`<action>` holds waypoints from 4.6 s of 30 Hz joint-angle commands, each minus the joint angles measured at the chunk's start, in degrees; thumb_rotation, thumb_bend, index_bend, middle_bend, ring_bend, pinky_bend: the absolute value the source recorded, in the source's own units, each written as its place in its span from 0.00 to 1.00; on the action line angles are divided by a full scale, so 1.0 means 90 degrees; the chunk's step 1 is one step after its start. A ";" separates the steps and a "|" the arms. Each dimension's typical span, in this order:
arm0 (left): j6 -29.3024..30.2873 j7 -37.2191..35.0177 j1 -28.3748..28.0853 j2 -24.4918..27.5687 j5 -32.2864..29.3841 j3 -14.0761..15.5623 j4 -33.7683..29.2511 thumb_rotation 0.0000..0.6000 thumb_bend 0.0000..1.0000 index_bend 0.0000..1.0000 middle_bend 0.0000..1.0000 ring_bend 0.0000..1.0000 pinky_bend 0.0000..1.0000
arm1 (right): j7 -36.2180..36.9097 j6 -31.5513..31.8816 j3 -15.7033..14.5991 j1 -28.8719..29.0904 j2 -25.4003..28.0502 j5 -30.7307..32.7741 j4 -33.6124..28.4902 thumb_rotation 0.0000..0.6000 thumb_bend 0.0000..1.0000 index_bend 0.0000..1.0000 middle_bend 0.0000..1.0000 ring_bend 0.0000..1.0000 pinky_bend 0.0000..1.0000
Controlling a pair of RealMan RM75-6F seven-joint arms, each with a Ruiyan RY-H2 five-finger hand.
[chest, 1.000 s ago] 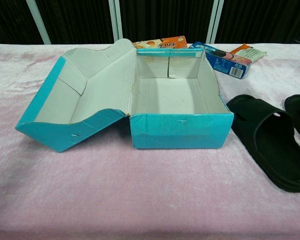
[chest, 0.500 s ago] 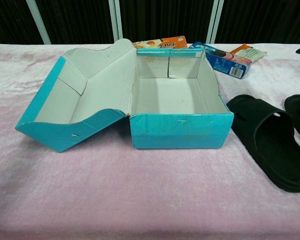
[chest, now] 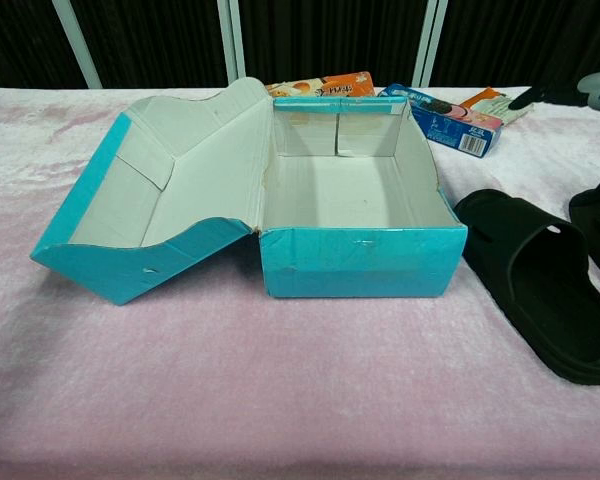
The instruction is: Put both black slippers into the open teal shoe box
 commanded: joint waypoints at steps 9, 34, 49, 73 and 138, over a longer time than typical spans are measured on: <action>-0.0157 0.0066 -0.0039 -0.0040 -0.0148 0.0025 0.0058 1.00 0.00 0.03 0.14 0.07 0.00 | -0.1224 -0.0495 -0.0357 0.0587 -0.0022 0.1247 -0.0416 1.00 0.00 0.00 0.00 0.00 0.08; -0.0130 -0.0136 0.0040 -0.0140 -0.0318 0.0061 0.0332 1.00 0.00 0.03 0.14 0.07 0.00 | -0.1007 -0.1481 -0.0783 0.1516 -0.0588 0.2743 0.0806 1.00 0.10 0.19 0.32 0.09 0.08; -0.0051 -0.0215 0.0051 -0.0135 -0.0322 0.0003 0.0354 1.00 0.00 0.03 0.14 0.07 0.00 | -0.0267 -0.0790 -0.0544 0.1172 0.0201 0.1795 -0.0234 1.00 0.11 0.33 0.45 0.20 0.08; -0.0224 -0.0538 -0.0016 0.0009 -0.0108 0.0131 0.0236 1.00 0.00 0.03 0.14 0.07 0.00 | 0.2043 -0.0015 0.0644 0.0678 0.1704 0.1306 -0.1647 1.00 0.11 0.34 0.43 0.19 0.08; -0.0392 -0.0648 0.0137 0.0022 -0.0435 0.0252 0.0287 1.00 0.00 0.01 0.13 0.07 0.00 | 0.4946 0.1644 0.1095 0.1551 -0.3920 -0.0664 0.3524 1.00 0.05 0.40 0.41 0.15 0.08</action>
